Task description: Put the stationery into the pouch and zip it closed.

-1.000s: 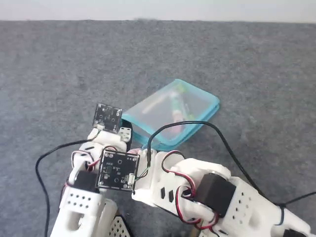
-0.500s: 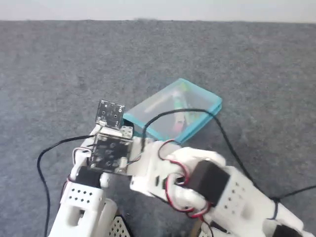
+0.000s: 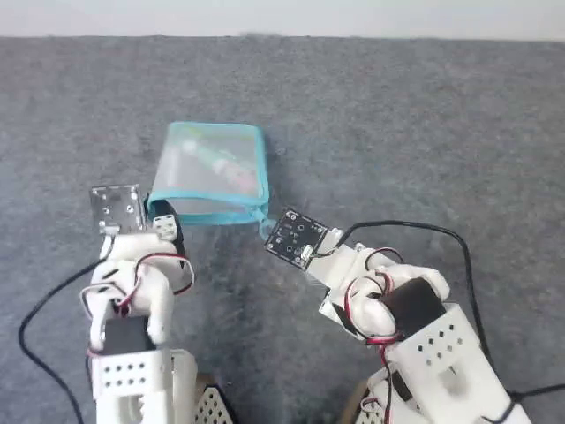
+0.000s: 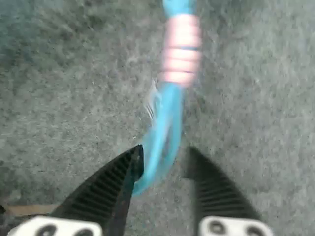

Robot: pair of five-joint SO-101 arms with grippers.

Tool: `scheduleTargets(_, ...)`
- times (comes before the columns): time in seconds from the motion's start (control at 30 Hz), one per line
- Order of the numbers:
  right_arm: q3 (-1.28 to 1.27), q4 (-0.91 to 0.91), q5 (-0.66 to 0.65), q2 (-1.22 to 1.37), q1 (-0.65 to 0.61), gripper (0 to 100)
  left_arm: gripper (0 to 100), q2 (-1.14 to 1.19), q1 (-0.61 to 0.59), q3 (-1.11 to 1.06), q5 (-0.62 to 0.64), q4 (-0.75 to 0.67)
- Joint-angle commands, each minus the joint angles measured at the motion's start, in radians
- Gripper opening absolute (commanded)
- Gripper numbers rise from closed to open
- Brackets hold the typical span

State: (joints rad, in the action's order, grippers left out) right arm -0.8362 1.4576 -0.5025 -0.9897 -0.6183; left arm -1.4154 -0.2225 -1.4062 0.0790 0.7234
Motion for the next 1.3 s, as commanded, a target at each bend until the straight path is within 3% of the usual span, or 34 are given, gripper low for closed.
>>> scheduleTargets(0.0,-0.006,-0.028,-0.012,-0.033,-0.004,38.7,1,-0.132,-0.002,0.013,0.023,0.044)
scheduleTargets(0.23,-0.006,-0.228,0.144,0.018,-0.107,36.2,1,-0.118,-0.002,0.01,0.023,0.046)
scheduleTargets(0.57,0.008,-0.593,0.192,0.38,-0.107,35.4,1,-0.11,0.0,0.013,0.011,0.046)
scheduleTargets(0.77,0.164,-0.63,0.267,0.582,-0.068,35.4,1,-0.11,0.017,0.013,0.011,0.044)
scheduleTargets(1.07,0.351,-0.641,0.27,0.816,-0.039,34.5,1,-0.11,0.046,0.008,0.011,0.049)
scheduleTargets(1.13,0.364,-0.627,0.287,0.825,-0.021,28.0,1,-0.11,0.046,0.008,0.011,0.048)
scheduleTargets(1.27,0.367,-0.618,0.342,0.819,0.021,5.0,1,-0.11,0.048,0.008,0.011,0.046)
